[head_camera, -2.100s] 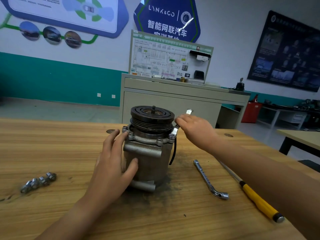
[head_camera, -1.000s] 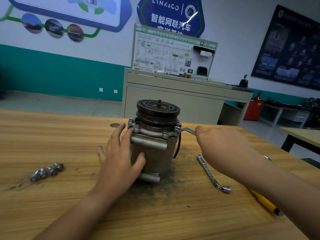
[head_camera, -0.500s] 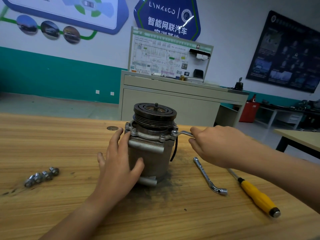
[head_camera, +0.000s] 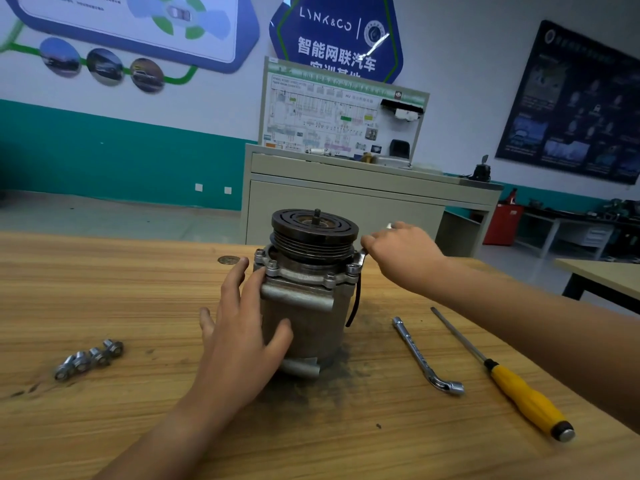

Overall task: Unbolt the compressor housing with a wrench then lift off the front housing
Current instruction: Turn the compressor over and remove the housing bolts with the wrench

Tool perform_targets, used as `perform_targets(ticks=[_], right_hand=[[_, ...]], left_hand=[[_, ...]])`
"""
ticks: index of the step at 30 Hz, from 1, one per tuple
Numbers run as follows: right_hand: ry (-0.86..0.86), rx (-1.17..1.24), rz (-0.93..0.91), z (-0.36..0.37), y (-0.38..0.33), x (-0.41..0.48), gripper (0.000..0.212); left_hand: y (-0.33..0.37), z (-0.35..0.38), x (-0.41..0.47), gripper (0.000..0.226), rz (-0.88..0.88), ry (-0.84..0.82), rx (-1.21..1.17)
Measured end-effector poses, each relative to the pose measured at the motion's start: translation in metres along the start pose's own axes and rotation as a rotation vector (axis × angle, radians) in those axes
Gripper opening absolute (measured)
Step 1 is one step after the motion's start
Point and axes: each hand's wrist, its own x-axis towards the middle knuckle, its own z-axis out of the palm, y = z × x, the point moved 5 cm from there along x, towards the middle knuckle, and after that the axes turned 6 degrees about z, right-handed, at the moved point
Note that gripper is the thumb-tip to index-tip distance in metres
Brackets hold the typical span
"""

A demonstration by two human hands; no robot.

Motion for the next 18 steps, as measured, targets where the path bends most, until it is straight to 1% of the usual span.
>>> perform_targets(ticks=[1,3,5,8,9,10,11,12,16,18], right_hand=[[0.045,0.041,-0.009,0.003,-0.001,0.004,0.033],[0.056,0.103,-0.001,0.008,-0.001,0.005,0.035],[0.087,0.258,0.102,0.007,0.007,-0.001,0.030],[0.172,0.784,0.362,-0.001,0.026,-0.026,0.030],[0.208,0.930,0.405,-0.006,0.029,-0.038,0.030],[0.219,1.006,0.432,-0.012,0.032,-0.049,0.029],[0.205,1.018,0.440,-0.019,0.032,-0.059,0.029],[0.171,0.953,0.434,-0.024,0.031,-0.068,0.028],[-0.128,0.504,0.330,-0.027,0.012,-0.084,0.029],[-0.183,0.397,0.296,-0.026,0.002,-0.083,0.032]], left_hand=[[0.000,-0.001,0.000,0.071,0.002,0.004,0.005],[0.000,-0.002,0.000,0.069,0.002,0.008,0.009],[0.001,-0.003,0.001,0.068,0.007,0.008,0.004],[0.002,-0.003,0.001,0.069,0.003,0.004,0.002],[0.002,-0.003,0.000,0.069,0.003,0.001,0.000],[0.003,-0.003,0.000,0.069,0.007,-0.001,-0.001],[0.003,-0.003,0.000,0.069,0.012,-0.003,-0.002],[0.003,-0.003,0.000,0.070,0.013,-0.002,-0.002],[0.004,-0.004,-0.002,0.070,0.004,0.007,-0.005],[0.004,-0.004,-0.002,0.070,0.004,0.004,-0.002]])
